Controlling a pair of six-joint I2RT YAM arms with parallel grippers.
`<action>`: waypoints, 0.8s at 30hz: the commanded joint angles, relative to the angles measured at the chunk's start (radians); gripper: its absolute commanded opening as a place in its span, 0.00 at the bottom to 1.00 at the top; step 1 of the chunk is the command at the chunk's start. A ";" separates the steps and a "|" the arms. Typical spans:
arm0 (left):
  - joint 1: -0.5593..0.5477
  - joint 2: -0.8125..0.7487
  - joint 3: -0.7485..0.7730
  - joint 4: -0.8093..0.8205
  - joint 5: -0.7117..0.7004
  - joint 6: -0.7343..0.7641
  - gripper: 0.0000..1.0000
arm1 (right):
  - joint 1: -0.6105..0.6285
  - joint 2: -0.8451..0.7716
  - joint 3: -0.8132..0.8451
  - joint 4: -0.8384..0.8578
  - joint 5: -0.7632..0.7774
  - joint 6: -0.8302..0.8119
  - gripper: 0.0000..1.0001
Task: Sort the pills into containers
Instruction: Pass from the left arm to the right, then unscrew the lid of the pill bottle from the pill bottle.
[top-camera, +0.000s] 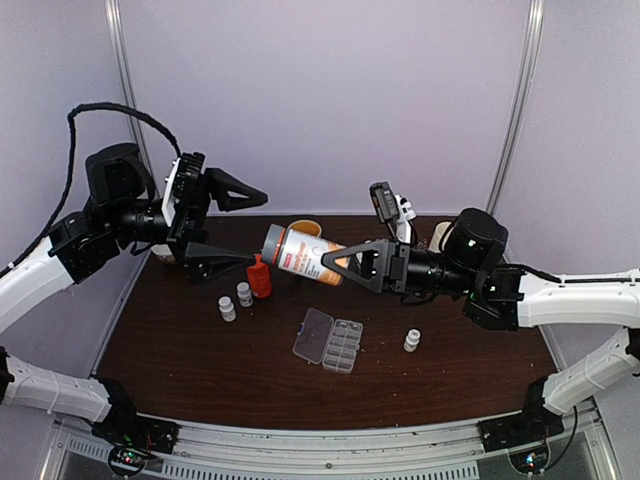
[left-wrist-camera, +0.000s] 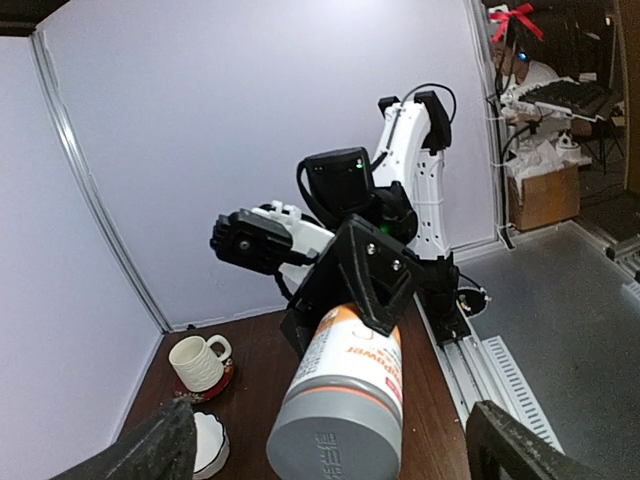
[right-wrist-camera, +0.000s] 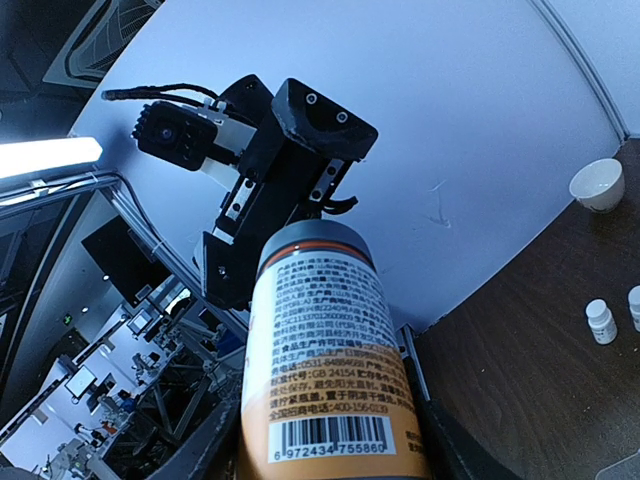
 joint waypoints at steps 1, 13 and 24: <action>-0.016 -0.002 0.018 -0.088 0.068 0.209 0.98 | -0.003 0.013 0.039 0.060 -0.056 0.040 0.26; -0.044 0.034 0.056 -0.166 0.007 0.280 0.93 | -0.003 0.051 0.058 0.087 -0.074 0.059 0.26; -0.059 0.065 0.087 -0.199 0.007 0.311 0.71 | -0.003 0.057 0.050 0.110 -0.079 0.073 0.25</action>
